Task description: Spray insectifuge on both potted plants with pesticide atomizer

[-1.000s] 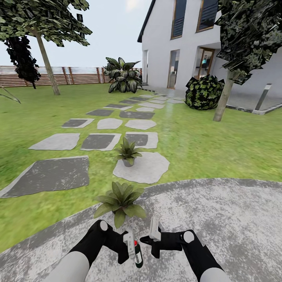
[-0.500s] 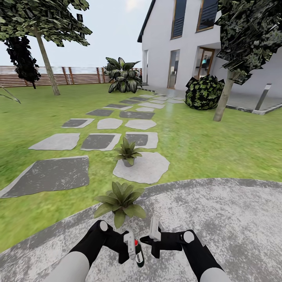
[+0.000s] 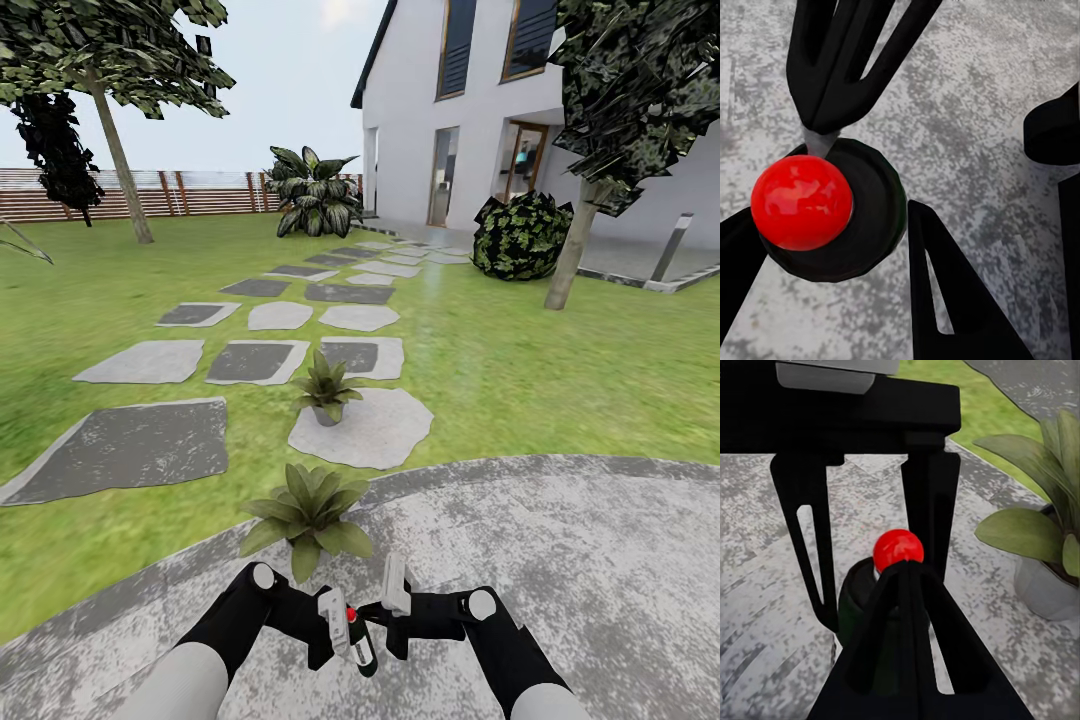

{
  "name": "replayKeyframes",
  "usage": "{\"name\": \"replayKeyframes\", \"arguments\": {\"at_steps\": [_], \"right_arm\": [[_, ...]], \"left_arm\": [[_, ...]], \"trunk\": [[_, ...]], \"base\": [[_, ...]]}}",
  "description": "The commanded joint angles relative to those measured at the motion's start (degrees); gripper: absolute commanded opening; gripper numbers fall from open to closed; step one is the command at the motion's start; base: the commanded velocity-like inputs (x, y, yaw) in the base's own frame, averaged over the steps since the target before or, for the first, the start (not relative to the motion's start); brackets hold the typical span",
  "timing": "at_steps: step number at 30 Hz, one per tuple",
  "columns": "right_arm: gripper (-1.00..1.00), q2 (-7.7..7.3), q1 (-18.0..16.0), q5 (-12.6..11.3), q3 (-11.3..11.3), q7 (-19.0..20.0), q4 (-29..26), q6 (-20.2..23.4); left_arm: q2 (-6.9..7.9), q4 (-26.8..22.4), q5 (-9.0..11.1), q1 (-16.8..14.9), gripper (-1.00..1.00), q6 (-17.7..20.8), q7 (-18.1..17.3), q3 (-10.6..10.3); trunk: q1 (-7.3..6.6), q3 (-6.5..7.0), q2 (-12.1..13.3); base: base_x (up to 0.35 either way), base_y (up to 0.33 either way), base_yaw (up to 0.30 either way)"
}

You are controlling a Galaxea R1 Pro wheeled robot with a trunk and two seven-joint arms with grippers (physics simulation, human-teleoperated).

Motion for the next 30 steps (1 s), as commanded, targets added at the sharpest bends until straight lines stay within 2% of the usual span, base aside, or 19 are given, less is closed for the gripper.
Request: {"name": "replayKeyframes", "arguments": {"at_steps": [1,30], "right_arm": [[-1.00,0.10,-0.04,0.40,-0.39,0.30,-0.06,-0.22],[-1.00,0.10,-0.04,0.40,-0.39,0.30,-0.06,-0.22]], "left_arm": [[-0.10,-0.05,-0.59,-0.05,-1.00,-0.59,-0.21,0.48],[-0.16,0.41,-0.24,-0.02,-1.00,-0.68,-0.45,0.48]], "trunk": [[-0.01,-0.05,-0.02],[-0.01,-0.05,-0.02]], "base": [[0.000,0.000,0.000],[0.000,0.000,0.000]]}}
